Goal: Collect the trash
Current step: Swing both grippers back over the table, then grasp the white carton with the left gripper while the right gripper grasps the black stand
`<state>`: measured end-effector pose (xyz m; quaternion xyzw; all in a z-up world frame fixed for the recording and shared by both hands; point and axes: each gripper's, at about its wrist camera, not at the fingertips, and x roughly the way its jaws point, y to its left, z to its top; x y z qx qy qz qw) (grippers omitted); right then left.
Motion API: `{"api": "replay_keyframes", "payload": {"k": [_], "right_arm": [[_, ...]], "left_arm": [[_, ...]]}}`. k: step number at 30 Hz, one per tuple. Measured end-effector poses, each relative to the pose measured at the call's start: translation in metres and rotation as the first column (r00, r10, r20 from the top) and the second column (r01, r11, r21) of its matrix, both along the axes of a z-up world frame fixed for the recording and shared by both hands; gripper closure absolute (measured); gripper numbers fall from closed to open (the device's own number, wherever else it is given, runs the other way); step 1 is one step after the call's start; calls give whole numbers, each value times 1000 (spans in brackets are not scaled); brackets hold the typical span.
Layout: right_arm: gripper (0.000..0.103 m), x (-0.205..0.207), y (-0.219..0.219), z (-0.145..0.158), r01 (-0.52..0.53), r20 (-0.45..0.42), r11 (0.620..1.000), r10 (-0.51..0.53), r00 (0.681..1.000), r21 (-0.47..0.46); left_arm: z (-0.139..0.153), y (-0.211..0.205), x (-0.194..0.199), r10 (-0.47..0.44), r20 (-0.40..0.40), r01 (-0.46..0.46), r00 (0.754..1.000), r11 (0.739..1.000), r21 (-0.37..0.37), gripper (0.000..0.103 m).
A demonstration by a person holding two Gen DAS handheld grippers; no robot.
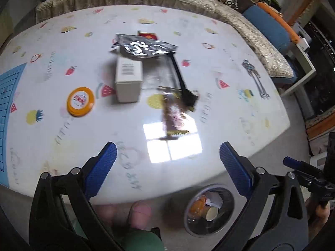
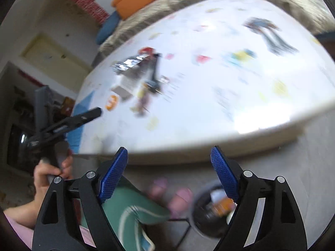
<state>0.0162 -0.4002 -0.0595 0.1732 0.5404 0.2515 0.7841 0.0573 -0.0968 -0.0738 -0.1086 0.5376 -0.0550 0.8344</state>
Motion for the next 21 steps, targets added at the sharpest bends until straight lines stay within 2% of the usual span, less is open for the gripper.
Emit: {"api": "replay_keyframes", "payload": {"k": [4, 6, 8, 10, 13, 17, 21], "right_arm": [[22, 61, 55, -5, -58, -37, 998, 59, 998, 33], [22, 87, 76, -9, -77, -64, 996, 79, 995, 40], [22, 111, 96, -14, -94, -87, 995, 97, 992, 32], [22, 131, 111, -21, -106, -108, 994, 109, 988, 28], [22, 156, 127, -29, -131, -122, 991, 132, 984, 22], [35, 180, 138, -44, -146, -138, 989, 145, 980, 4], [48, 202, 151, -65, -164, -173, 986, 158, 972, -18]], "left_arm": [[-10, 33, 32, 24, 3, -24, 1000, 1000, -15, 7], [-20, 38, 46, -7, -17, 6, 1000, 999, -40, 7], [-27, 36, 55, -44, -31, 43, 999, 999, -34, 7], [-36, 37, 68, -51, -35, 51, 998, 999, -14, 7], [-45, 42, 84, -45, -49, 43, 998, 998, -53, 7], [-52, 44, 99, -63, -41, 61, 997, 997, -44, 7], [-67, 50, 115, -42, -80, 39, 996, 999, -34, 7]]}}
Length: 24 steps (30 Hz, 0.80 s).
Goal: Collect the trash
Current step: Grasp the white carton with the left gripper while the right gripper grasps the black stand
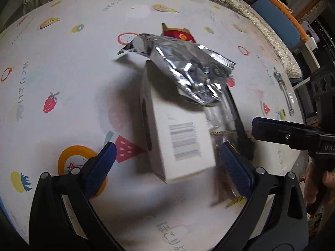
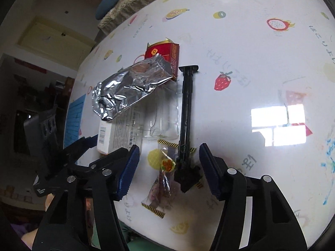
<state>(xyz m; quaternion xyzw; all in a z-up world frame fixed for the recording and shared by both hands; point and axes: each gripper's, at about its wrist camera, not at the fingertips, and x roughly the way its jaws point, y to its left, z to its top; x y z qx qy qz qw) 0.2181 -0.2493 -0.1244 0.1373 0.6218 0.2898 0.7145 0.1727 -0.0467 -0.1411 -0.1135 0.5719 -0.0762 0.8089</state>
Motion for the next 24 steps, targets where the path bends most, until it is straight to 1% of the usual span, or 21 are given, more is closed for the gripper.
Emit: {"api": "replay_keyframes", "payload": {"k": [1, 3, 6, 10, 11, 13, 15, 17, 18, 19, 20, 21, 22, 24], "right_arm": [[50, 5, 3, -4, -6, -1, 1000, 6, 1000, -8], [60, 11, 5, -12, -6, -8, 1000, 6, 1000, -7], [60, 19, 7, -18, 5, -23, 1000, -5, 1000, 24], [61, 20, 10, -18, -1, -29, 999, 2, 1000, 46], [61, 20, 10, -18, -3, -28, 999, 5, 1000, 46], [61, 20, 10, -17, -4, -26, 999, 5, 1000, 40], [62, 19, 11, -15, -8, -23, 1000, 9, 1000, 25], [71, 21, 14, -14, -17, -19, 999, 17, 1000, 29], [78, 21, 14, -13, -19, -22, 999, 20, 1000, 40], [83, 21, 16, -12, -20, -26, 998, 21, 999, 54], [84, 21, 16, -10, -18, -24, 999, 19, 1000, 51], [91, 20, 16, -9, -17, -21, 999, 18, 1000, 49], [97, 20, 15, -10, -17, -29, 998, 19, 999, 67], [97, 19, 14, -10, -1, -34, 997, 4, 999, 80]], "left_arm": [[-1, 2, 2, 4, 0, -4, 1000, 1000, -9, 7], [-4, 5, 6, 15, 4, -15, 1000, 1000, -20, 7], [-10, 6, 11, 15, -7, -16, 1000, 1000, -25, 7], [-10, 4, 14, 8, 17, -7, 1000, 1000, -30, 8], [-9, 6, 13, 12, 27, -10, 1000, 999, -38, 12], [-9, 9, 11, 16, 44, -14, 999, 999, -47, 16], [-8, 11, 9, 13, 51, -11, 999, 999, -36, 29], [-7, 14, 8, 4, 49, -2, 999, 999, -46, 38], [-7, 16, 8, 3, 46, -1, 999, 999, -48, 42], [-6, 18, 8, 3, 48, -1, 999, 998, -57, 45], [-6, 19, 8, 0, 48, 3, 999, 998, -65, 51], [-4, 20, 7, 3, 51, 0, 999, 998, -61, 53], [-3, 20, 7, 3, 59, 1, 998, 998, -60, 54], [-2, 21, 6, -6, 65, 9, 998, 999, -50, 57]]}}
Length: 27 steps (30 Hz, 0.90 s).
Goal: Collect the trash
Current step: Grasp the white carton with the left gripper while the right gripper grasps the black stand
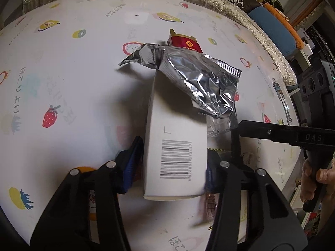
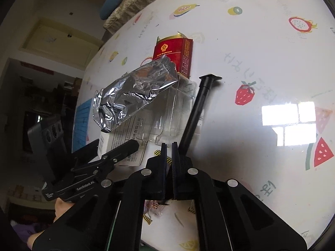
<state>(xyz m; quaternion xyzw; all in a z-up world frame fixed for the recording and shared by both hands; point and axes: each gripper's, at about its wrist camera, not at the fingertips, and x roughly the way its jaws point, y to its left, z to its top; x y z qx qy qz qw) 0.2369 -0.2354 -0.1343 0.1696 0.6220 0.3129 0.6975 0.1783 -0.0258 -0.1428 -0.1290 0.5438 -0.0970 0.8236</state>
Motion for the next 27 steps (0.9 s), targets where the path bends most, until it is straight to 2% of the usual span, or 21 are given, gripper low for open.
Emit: {"api": "replay_keyframes", "payload": {"k": [5, 6, 7, 8, 9, 11, 15, 18, 19, 21, 24, 27], "right_arm": [[89, -3, -2, 2, 3, 0, 1000, -3, 1000, -15], [73, -5, -4, 4, 6, 16, 1000, -6, 1000, -23], [48, -6, -6, 8, 18, 35, 999, -17, 999, -35], [43, -7, -8, 10, 31, 51, 998, -29, 998, -48], [43, -8, -11, 12, 37, 67, 998, -34, 997, -54], [43, -8, -13, 8, 42, 44, 997, -39, 998, -64], [63, -11, -4, -7, -3, 6, 998, 4, 1000, -68], [69, -14, 4, -14, -23, 11, 996, 24, 1000, -83], [80, -13, 5, -14, -23, 6, 997, 23, 1000, -78], [87, -13, 7, -18, -22, -5, 995, 22, 1000, -100], [89, -12, 5, -16, -5, -6, 994, 4, 1000, -112], [89, -13, -9, -10, 44, -8, 998, -45, 999, -47]], "left_arm": [[3, 0, 1, -9, 4, 9, 1000, 1000, 5, 59], [3, 0, 1, -11, 5, 11, 1000, 1000, 3, 60], [4, -1, 2, -12, 9, 12, 1000, 1000, 5, 61], [4, -1, 3, -11, 13, 10, 1000, 1000, 9, 62], [6, 1, 1, -9, 19, 9, 1000, 1000, 8, 62], [8, 0, 1, -14, 28, 14, 1000, 1000, 12, 62], [14, 1, -1, -6, 42, 6, 999, 1000, -3, 62], [20, 1, -2, -9, 55, 9, 998, 1000, 1, 62], [21, 1, -2, -8, 55, 8, 998, 1000, -3, 62], [22, 2, -4, -10, 58, 9, 998, 1000, 2, 62], [23, 4, -6, -5, 59, 5, 998, 1000, 2, 62], [27, 5, -9, 3, 57, -3, 998, 1000, 1, 62]]}}
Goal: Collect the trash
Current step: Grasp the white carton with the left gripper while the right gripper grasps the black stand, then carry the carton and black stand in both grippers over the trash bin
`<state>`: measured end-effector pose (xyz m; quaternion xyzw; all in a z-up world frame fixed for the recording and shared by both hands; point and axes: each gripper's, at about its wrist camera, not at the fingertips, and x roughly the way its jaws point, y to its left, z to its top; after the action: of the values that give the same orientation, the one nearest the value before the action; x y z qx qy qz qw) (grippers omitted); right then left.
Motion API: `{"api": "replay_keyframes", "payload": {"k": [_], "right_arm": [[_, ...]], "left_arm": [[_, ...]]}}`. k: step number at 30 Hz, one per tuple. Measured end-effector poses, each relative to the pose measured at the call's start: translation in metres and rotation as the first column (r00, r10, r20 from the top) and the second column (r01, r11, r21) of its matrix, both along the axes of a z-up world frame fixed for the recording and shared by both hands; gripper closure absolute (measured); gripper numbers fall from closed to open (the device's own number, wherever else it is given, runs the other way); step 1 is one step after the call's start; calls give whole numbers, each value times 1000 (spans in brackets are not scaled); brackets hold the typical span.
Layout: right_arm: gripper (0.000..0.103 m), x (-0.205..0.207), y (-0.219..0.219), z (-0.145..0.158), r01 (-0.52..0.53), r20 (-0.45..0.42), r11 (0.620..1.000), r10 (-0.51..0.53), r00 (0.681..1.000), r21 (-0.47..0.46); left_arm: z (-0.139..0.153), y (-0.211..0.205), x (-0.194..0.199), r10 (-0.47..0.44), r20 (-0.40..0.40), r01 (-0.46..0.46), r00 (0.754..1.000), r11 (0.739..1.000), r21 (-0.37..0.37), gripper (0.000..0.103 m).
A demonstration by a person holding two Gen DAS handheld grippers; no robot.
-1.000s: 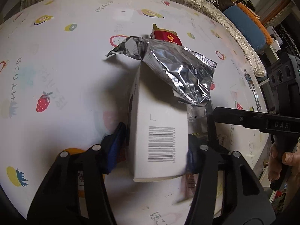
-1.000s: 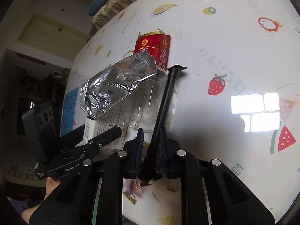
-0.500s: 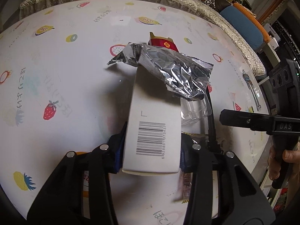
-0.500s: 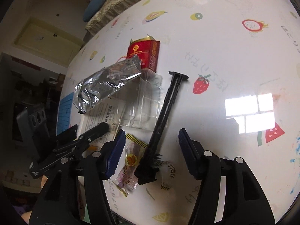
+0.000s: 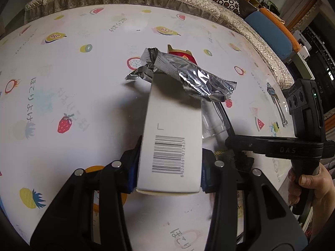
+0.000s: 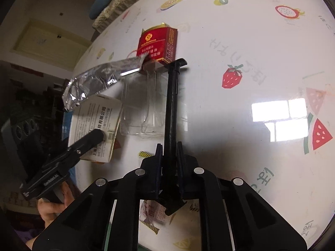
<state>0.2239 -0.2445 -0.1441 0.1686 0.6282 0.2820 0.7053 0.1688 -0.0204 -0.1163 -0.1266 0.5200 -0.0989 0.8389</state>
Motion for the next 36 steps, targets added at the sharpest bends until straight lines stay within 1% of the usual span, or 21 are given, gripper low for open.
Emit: {"api": "replay_keyframes", "payload": {"k": [6, 9, 15, 22, 26, 29, 32, 36], "right_arm": [[89, -9, -29, 22, 56, 18, 997, -57, 998, 54], [89, -18, -44, 34, 71, 26, 996, -73, 997, 61], [89, -57, -81, 55, 125, 29, 985, -129, 991, 116], [89, -123, -135, 78, 193, 63, 970, -204, 977, 149], [89, -161, -162, 90, 222, 85, 958, -240, 967, 180], [89, -190, -177, 92, 234, 88, 954, -253, 963, 189], [89, -221, -196, 91, 251, 83, 944, -274, 958, 213], [89, -260, -218, 78, 286, 55, 929, -306, 950, 235]], "left_arm": [[15, -3, -10, -5, 19, 5, 1000, 1000, 2, 63], [25, -7, -18, -11, 35, 11, 999, 1000, 11, 63], [38, -26, -45, -54, 43, 54, 998, 999, -3, 64], [67, -62, -85, -128, 87, 132, 988, 991, -36, 64], [82, -86, -102, -182, 106, 189, 978, 980, -54, 64], [88, -109, -115, -232, 116, 239, 966, 970, -50, 64], [87, -132, -130, -284, 114, 292, 952, 954, -61, 64], [78, -164, -154, -357, 99, 365, 929, 928, -73, 64]]}}
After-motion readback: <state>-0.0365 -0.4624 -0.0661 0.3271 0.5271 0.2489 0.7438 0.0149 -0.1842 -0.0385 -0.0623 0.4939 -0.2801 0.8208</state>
